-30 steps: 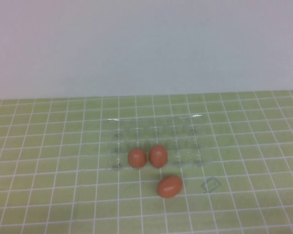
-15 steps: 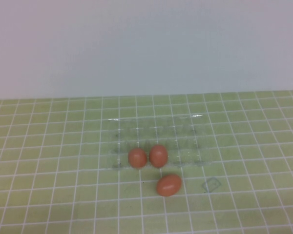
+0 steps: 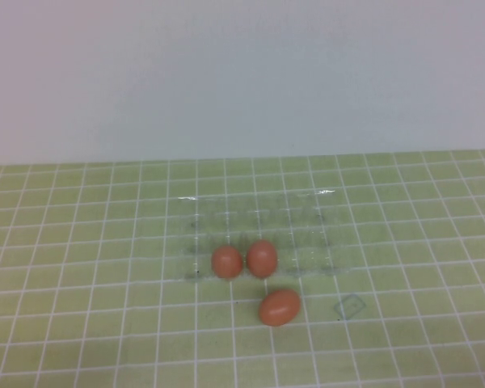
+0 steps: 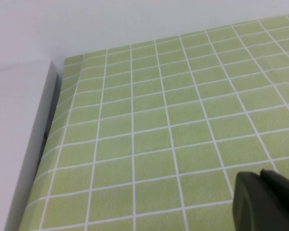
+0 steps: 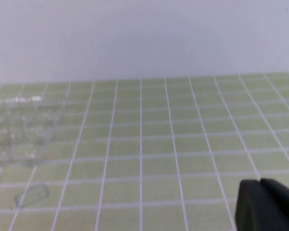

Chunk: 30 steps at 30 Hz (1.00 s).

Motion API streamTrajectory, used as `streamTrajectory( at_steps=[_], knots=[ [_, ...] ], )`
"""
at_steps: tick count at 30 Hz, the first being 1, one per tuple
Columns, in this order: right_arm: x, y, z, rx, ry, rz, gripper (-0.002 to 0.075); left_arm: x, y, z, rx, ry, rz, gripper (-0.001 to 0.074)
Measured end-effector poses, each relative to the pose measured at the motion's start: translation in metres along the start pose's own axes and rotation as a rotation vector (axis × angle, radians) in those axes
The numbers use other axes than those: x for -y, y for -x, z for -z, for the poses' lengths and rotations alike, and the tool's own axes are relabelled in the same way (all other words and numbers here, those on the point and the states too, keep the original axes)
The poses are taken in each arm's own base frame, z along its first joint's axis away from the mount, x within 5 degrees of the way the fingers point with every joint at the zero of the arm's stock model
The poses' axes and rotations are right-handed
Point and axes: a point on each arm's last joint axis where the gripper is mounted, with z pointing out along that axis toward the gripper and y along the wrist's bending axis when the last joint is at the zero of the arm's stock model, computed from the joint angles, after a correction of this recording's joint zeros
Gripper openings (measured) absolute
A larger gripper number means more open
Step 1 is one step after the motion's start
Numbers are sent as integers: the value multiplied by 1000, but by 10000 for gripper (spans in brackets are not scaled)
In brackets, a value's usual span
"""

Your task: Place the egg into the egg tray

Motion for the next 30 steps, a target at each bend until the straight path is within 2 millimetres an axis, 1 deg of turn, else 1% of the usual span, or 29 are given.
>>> streamTrajectory(
  at_steps=[5, 10, 13, 15, 18, 20, 22, 26, 30],
  knots=[
    [-2, 18, 2, 201, 28, -37, -2, 0, 0, 0, 3, 1, 0, 0],
    [-3, 36, 7, 402, 67, -168, -2, 0, 0, 0, 3, 1, 0, 0],
    [-3, 42, 10, 436, 77, -203, -2, 0, 0, 0, 3, 1, 0, 0],
    [-4, 51, 14, 417, 80, -211, -2, 0, 0, 0, 1, 1, 0, 0],
    [-6, 75, 29, 382, 90, -226, -2, 0, 0, 0, 1, 1, 0, 0],
    [-8, 89, 36, 321, 89, -224, -2, 0, 0, 0, 1, 1, 0, 0],
    [-9, 100, 36, 226, 80, -201, -2, 0, 0, 0, 1, 1, 0, 0],
    [-14, 114, 20, -52, 75, -108, -2, 0, 0, 0, 1, 1, 0, 0],
    [-19, 124, 1, -210, 107, -79, -2, 0, 0, 0, 1, 1, 0, 0]
  ],
)
